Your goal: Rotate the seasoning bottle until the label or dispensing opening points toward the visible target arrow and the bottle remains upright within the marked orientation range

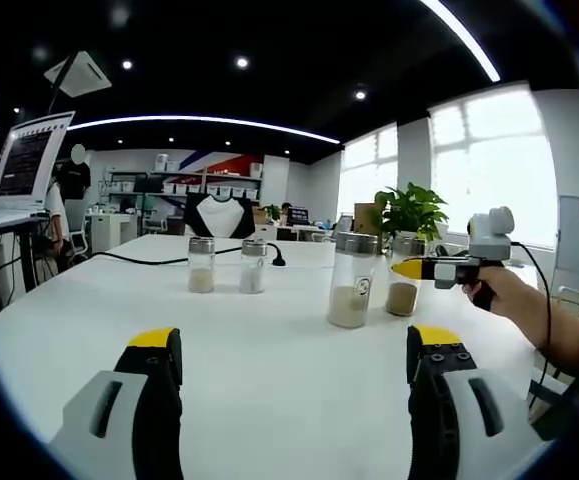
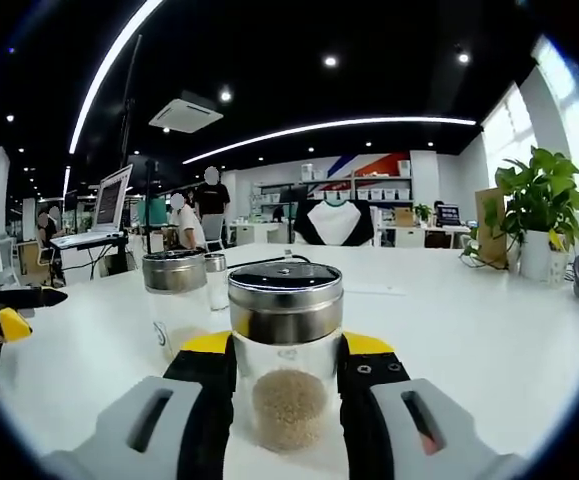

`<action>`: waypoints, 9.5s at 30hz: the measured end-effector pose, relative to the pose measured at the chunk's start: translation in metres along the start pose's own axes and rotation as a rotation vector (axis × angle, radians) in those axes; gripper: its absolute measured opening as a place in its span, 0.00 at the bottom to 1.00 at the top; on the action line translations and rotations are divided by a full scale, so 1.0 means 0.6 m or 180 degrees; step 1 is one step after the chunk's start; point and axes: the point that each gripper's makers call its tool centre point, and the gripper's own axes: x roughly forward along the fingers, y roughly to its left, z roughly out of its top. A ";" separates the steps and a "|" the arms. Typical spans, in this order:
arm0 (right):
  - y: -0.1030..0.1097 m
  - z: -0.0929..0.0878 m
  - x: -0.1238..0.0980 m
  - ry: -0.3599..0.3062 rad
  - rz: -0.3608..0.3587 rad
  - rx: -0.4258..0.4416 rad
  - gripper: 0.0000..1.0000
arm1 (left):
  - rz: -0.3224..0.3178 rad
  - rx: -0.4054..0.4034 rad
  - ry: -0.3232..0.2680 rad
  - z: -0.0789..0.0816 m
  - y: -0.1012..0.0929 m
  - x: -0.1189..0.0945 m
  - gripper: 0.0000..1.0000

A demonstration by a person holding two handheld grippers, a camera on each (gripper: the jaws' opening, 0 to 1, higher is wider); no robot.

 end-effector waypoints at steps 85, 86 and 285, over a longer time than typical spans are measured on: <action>0.008 0.011 -0.024 0.0120 0.1412 -0.0086 0.60 | 0.0020 0.0046 0.0024 0.000 0.003 -0.001 0.98; 0.009 0.013 -0.023 0.0093 0.1445 -0.0080 0.59 | 0.0020 0.0043 0.0022 0.000 0.003 -0.001 0.98; 0.011 -0.012 -0.011 0.0182 0.1556 -0.0017 0.62 | 0.0037 0.0038 0.0027 0.001 0.006 -0.003 0.99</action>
